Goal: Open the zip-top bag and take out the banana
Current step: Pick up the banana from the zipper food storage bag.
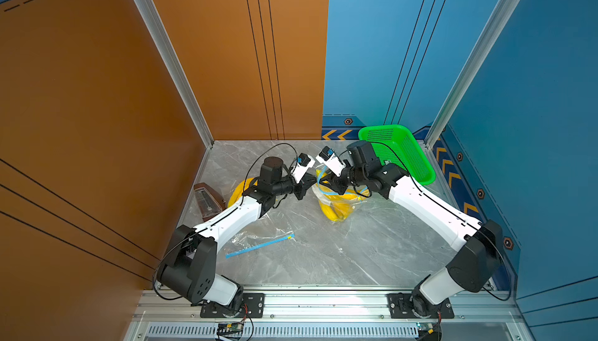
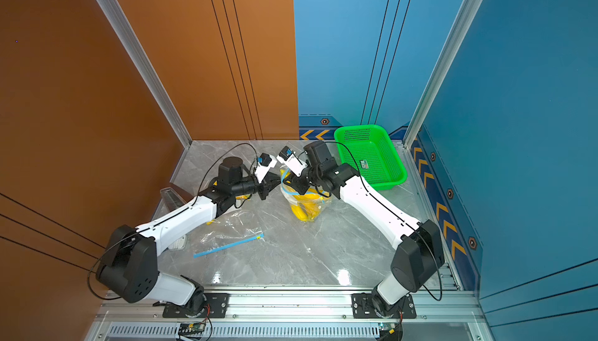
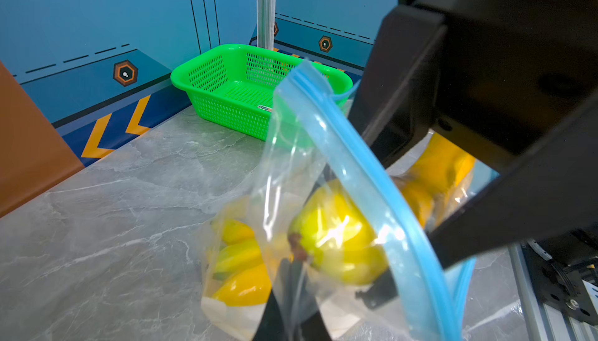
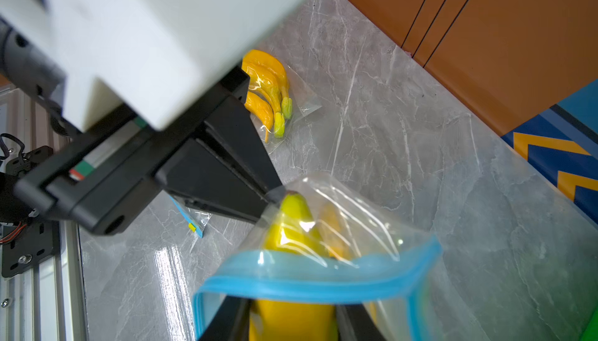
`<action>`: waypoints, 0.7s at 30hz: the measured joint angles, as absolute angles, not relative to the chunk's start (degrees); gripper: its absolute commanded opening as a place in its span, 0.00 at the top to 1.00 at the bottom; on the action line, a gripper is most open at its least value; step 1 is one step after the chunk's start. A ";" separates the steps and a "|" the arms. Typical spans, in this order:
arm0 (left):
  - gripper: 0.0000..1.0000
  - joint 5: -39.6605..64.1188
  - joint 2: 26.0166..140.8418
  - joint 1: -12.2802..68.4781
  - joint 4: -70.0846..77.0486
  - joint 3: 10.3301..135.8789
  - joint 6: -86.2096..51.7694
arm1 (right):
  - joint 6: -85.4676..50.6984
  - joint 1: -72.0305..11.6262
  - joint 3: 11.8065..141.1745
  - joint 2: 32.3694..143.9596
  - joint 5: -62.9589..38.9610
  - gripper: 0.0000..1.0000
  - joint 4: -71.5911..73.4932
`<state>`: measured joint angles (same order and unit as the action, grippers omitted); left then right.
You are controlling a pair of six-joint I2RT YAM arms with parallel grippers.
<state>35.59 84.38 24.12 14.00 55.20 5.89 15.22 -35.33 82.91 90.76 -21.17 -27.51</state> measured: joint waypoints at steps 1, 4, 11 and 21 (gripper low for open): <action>0.95 35.16 84.31 23.86 13.98 55.20 5.39 | 15.25 -35.33 82.35 90.74 -20.47 0.70 -27.49; 0.95 34.96 83.83 22.94 13.98 55.18 3.66 | 15.25 -35.38 80.53 90.74 -18.87 0.71 -26.70; 0.96 35.20 83.46 21.78 13.98 55.18 1.13 | 15.22 -37.74 78.00 88.53 -17.74 0.71 -23.16; 0.96 38.59 83.48 20.34 15.25 55.18 -3.11 | 15.66 -39.13 74.70 84.12 -17.28 0.70 -19.62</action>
<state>38.59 83.48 20.34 15.25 55.18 -3.11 15.66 -39.13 74.70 84.12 -17.28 -19.62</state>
